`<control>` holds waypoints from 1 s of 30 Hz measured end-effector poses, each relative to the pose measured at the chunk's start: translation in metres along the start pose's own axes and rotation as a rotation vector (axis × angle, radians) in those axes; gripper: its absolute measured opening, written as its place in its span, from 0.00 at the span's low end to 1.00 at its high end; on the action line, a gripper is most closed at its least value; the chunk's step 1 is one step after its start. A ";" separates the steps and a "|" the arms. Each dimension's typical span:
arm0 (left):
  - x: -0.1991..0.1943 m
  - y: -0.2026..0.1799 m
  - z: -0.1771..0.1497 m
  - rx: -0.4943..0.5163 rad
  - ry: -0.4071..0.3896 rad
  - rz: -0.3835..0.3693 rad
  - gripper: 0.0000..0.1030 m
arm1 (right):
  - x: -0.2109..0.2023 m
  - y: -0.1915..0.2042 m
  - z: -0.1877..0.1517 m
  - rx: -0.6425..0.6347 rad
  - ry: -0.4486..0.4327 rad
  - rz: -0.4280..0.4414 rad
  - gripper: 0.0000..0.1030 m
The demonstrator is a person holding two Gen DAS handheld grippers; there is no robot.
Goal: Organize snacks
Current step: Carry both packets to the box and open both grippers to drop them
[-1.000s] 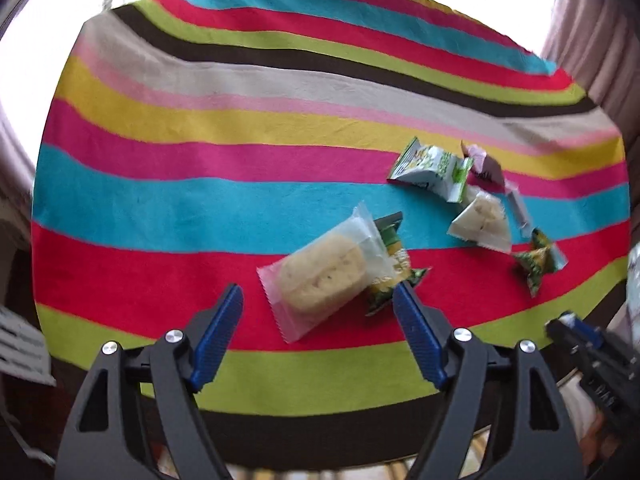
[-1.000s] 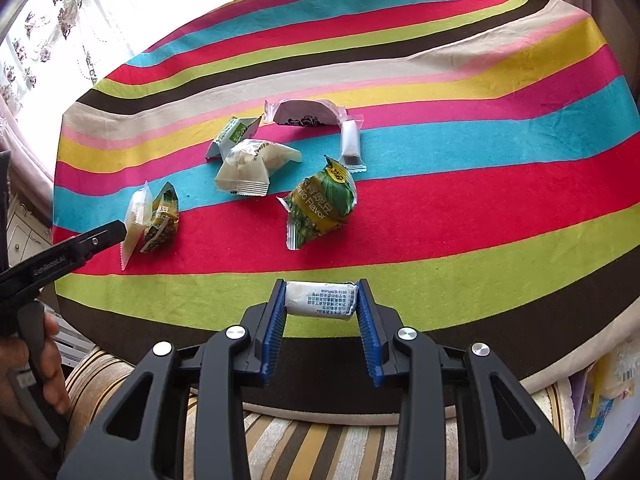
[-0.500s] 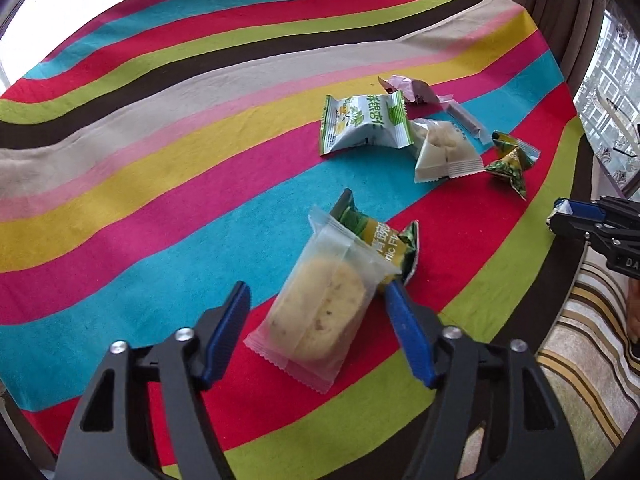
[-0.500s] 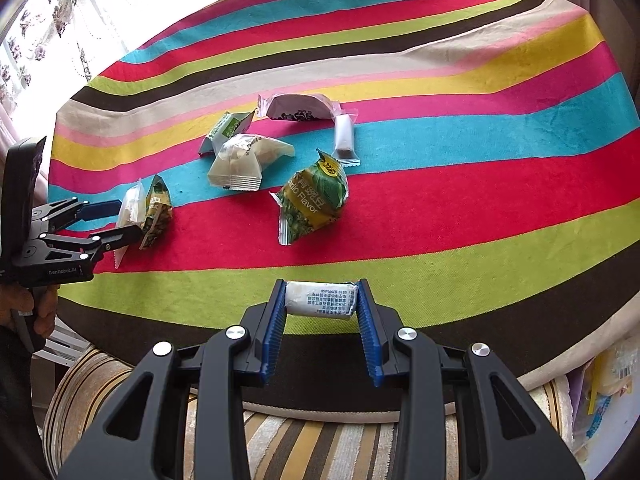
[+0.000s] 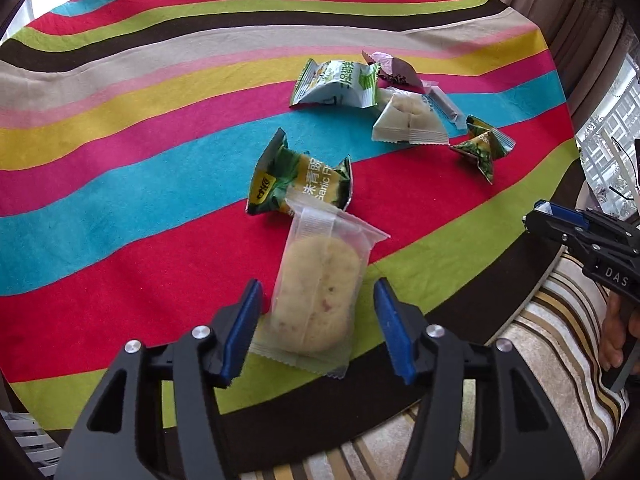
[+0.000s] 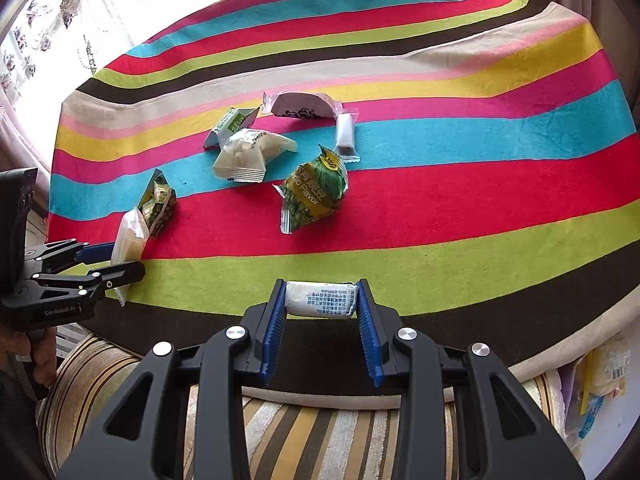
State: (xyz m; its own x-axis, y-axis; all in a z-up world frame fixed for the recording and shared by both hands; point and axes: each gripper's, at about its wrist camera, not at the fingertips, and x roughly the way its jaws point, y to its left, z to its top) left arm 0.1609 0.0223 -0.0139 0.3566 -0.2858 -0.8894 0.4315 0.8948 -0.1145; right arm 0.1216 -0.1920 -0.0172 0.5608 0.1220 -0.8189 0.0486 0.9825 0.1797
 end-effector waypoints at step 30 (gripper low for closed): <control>-0.022 -0.178 0.002 -0.076 -0.103 -0.094 0.35 | -0.086 -0.099 -0.035 0.171 -0.111 0.001 0.34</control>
State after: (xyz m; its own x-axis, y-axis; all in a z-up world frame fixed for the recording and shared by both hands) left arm 0.0783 -0.1317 0.0269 0.4022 -0.4001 -0.8235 0.4047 0.8845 -0.2321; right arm 0.0392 -0.2948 0.0166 0.6480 0.0980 -0.7553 0.1821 0.9430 0.2786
